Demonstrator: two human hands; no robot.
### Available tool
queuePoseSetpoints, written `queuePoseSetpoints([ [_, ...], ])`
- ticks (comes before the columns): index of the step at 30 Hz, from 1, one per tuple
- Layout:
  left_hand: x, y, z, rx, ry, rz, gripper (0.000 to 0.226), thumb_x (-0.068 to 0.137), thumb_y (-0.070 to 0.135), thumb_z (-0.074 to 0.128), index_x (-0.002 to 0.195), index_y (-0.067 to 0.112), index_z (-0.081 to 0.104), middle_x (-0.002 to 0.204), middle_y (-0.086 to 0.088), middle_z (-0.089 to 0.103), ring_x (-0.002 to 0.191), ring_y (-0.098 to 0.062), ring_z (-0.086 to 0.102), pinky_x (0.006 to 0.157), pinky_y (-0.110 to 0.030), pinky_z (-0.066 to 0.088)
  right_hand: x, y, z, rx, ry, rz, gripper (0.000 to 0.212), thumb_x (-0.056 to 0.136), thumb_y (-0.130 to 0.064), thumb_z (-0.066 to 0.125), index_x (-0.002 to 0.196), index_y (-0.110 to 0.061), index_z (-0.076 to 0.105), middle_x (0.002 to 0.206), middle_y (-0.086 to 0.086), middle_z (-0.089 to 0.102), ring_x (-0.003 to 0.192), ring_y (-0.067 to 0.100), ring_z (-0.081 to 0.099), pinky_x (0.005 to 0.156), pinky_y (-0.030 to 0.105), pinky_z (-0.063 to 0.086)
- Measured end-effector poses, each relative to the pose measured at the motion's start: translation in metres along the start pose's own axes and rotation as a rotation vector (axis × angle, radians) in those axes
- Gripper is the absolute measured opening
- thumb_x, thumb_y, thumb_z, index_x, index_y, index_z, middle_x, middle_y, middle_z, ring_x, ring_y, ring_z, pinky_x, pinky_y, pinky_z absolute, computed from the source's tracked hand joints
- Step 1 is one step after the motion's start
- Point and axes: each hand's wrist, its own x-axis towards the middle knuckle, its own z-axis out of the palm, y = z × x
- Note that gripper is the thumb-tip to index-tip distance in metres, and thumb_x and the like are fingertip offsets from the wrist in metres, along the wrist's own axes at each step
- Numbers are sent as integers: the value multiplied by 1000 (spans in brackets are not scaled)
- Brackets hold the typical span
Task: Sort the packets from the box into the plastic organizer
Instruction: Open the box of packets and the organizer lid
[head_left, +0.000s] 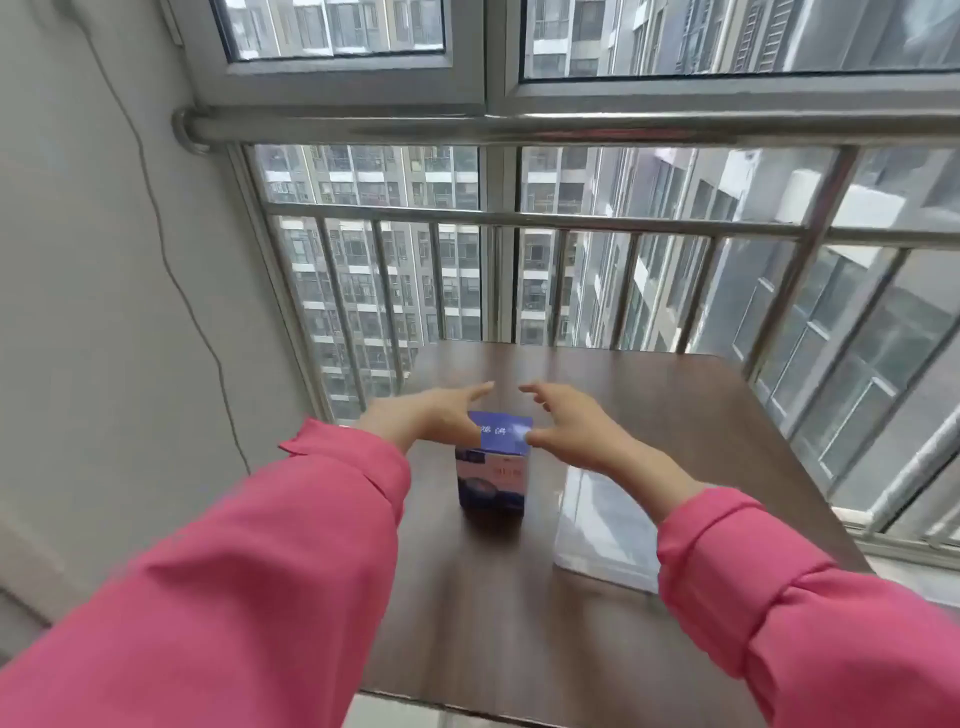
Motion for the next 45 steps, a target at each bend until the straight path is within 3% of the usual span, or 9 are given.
queuePoseSetpoints([
  [4, -15, -10, 41, -31, -12, 73, 90, 84, 18, 63, 152, 24, 5, 159, -4, 2, 144, -21, 19, 112, -29, 25, -30, 0, 39, 5, -122, -30, 91, 81, -16, 69, 150, -11, 9, 157, 9, 13, 145, 18, 12, 111, 22, 12],
  [7, -27, -16, 51, -30, 94, 135, 86, 82, 29, 69, 151, 21, 17, 150, -7, 23, 130, -25, 41, 108, -29, 32, -43, -5, 44, 62, -58, 24, 96, 79, -19, 73, 150, -9, 10, 152, 13, 21, 140, 21, 26, 107, 21, 21],
  [10, -44, -19, 56, 11, 155, 193, 82, 81, 43, 69, 148, 21, 28, 133, -8, 38, 113, -25, 52, 101, -30, 38, -57, -11, 39, 56, -26, 44, 96, 74, -21, 79, 148, -8, 20, 136, 13, 35, 108, 22, 51, 89, 20, 36],
  [12, -58, -18, 63, 0, 169, 226, 81, 77, 46, 72, 144, 21, 35, 124, -7, 43, 107, -23, 54, 96, -30, 41, -71, -11, 38, 30, -54, 38, 89, 71, -19, 81, 144, -5, 31, 126, 11, 37, 94, 17, 49, 77, 15, 35],
  [22, -90, 4, 81, 217, 292, 360, 41, 72, 41, 71, 99, 10, 70, 83, -9, 60, 81, -26, 56, 76, -38, 47, -117, -9, 56, 108, 55, 65, 56, 65, -11, 81, 114, -9, 52, 112, 9, 59, 102, 25, 57, 79, 28, 43],
  [33, -88, 4, 62, 121, 183, 339, 37, 80, 46, 63, 93, 14, 75, 74, -10, 66, 61, -19, 48, 58, -35, 42, -113, -9, 52, 153, 6, 103, 59, 60, -3, 80, 108, -13, 47, 106, 9, 60, 95, 26, 57, 76, 36, 50],
  [37, -88, -7, 63, -242, 335, 276, 52, 86, 53, 57, 81, 3, 69, 71, -5, 70, 52, -7, 62, 56, -29, 52, -113, -7, 53, 231, -2, 117, 65, 59, 0, 81, 112, -11, 46, 111, 7, 60, 102, 24, 57, 85, 37, 49],
  [42, -87, 3, 87, -258, 915, 157, 29, 88, 17, 63, 106, 6, 44, 96, -7, 52, 76, -27, 58, 71, -44, 51, -116, -8, 54, 296, 4, 147, 77, 62, 2, 82, 124, -5, 36, 115, 3, 48, 105, 20, 51, 85, 31, 46],
  [45, -89, 15, 91, -225, 766, 414, 17, 88, 16, 62, 94, 3, 52, 89, -8, 52, 78, -24, 52, 74, -43, 48, -117, -6, 59, 363, 28, 170, 79, 61, 3, 81, 123, -7, 32, 120, 6, 47, 110, 22, 51, 91, 37, 48],
])
